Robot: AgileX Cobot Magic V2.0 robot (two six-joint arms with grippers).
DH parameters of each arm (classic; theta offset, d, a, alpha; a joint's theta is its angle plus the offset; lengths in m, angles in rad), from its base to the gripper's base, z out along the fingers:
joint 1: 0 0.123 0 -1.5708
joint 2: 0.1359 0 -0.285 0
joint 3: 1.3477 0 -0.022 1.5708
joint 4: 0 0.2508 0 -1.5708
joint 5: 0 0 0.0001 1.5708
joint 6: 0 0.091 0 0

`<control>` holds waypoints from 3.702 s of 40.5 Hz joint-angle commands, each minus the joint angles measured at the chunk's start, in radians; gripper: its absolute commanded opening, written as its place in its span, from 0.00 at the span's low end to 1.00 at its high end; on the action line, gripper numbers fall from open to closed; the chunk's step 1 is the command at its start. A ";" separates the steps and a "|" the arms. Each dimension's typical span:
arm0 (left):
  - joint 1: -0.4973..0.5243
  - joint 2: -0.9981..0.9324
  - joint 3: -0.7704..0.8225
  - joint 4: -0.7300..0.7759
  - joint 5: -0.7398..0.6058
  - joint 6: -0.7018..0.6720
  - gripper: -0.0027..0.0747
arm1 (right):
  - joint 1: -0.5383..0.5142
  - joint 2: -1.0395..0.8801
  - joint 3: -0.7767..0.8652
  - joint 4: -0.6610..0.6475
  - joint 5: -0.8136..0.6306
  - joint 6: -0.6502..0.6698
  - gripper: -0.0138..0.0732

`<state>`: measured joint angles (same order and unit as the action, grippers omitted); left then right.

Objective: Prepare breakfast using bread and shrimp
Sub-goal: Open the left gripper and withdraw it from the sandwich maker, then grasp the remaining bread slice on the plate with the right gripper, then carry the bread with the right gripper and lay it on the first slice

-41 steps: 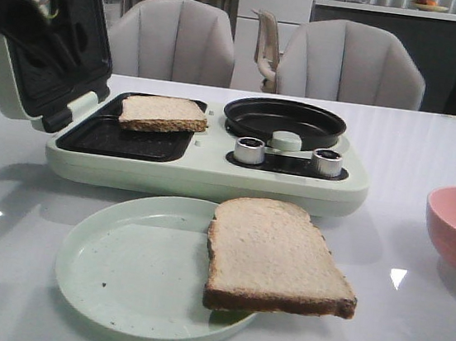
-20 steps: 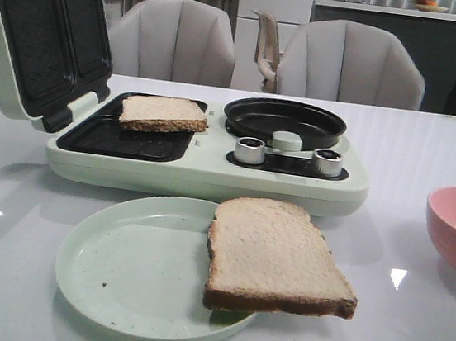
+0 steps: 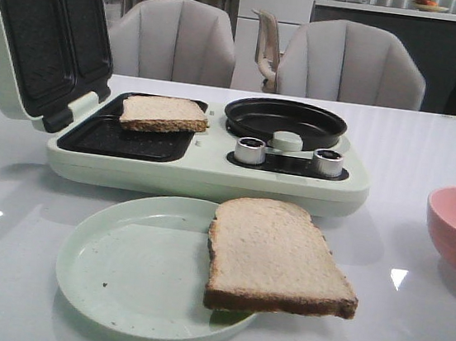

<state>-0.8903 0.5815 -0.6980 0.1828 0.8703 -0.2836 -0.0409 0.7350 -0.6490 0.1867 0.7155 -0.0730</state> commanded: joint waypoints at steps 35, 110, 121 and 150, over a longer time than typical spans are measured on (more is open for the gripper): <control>-0.007 -0.020 -0.028 0.002 -0.069 -0.002 0.65 | 0.334 0.792 -0.162 0.515 -0.083 -0.182 0.69; -0.007 -0.020 -0.028 0.009 -0.069 -0.002 0.65 | 0.335 0.664 -0.537 0.598 -0.022 -0.226 0.20; -0.007 -0.020 -0.028 0.009 -0.069 -0.002 0.65 | 0.390 0.891 -0.720 0.652 -0.110 -0.226 0.20; -0.007 -0.020 -0.028 0.007 -0.069 -0.002 0.65 | 0.458 1.368 -1.202 0.659 -0.092 -0.226 0.75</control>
<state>-0.8903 0.5593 -0.6980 0.1804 0.8703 -0.2836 0.4221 2.1739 -1.8081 0.8243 0.6443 -0.2918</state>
